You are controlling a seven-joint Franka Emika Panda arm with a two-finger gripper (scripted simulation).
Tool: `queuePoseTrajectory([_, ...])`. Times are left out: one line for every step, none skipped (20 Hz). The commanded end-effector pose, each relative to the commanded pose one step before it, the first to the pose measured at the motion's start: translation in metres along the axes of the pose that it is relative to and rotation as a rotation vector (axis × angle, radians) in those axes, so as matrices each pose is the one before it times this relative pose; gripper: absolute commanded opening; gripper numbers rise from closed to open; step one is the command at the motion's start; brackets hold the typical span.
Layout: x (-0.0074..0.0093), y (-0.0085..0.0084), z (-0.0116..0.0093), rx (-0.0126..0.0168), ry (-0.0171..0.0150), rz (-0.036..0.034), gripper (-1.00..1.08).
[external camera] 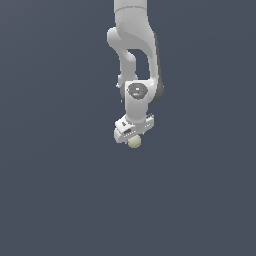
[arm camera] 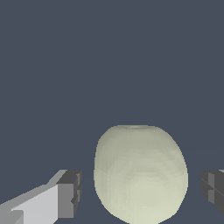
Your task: Pick up the object and move it to a goal position.
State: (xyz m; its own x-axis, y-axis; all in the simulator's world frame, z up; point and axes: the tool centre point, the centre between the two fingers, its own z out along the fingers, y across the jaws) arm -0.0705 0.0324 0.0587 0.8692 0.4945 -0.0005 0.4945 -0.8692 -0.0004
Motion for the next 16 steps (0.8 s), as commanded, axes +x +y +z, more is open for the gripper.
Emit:
queuePoseTrajectory([-0.00005,-0.00019,0.01002,-0.00024,0.00045,-0.00129,1.0])
queuePoseTrajectory([0.00004,0.00018,0.00261,0.0,0.0,0.0,1.0])
queuePoseTrajectory([0.00009,0.00017,0.00198,0.0,0.0,0.0,1.0])
queuePoseTrajectory([0.00027,-0.00019,0.00131,-0.00019,0.00003,-0.00066,1.0])
queuePoseTrajectory([0.00008,0.00009,0.00081,0.0,0.0,0.0,1.0])
queuePoseTrajectory([0.00003,0.00003,0.00026,0.0,0.0,0.0,1.0])
queuePoseTrajectory([0.0,0.0,0.0,0.0,0.0,0.0,-1.0])
queuePoseTrajectory([0.0,0.0,0.0,0.0,0.0,0.0,-1.0])
queuePoseTrajectory([0.0,0.0,0.0,0.0,0.0,0.0,-1.0])
queuePoseTrajectory([0.0,0.0,0.0,0.0,0.0,0.0,-1.0])
queuePoseTrajectory([0.0,0.0,0.0,0.0,0.0,0.0,-1.0])
queuePoseTrajectory([0.0,0.0,0.0,0.0,0.0,0.0,-1.0])
queuePoseTrajectory([0.0,0.0,0.0,0.0,0.0,0.0,-1.0])
queuePoseTrajectory([0.0,0.0,0.0,0.0,0.0,0.0,-1.0])
queuePoseTrajectory([0.0,0.0,0.0,0.0,0.0,0.0,-1.0])
queuePoseTrajectory([0.0,0.0,0.0,0.0,0.0,0.0,-1.0])
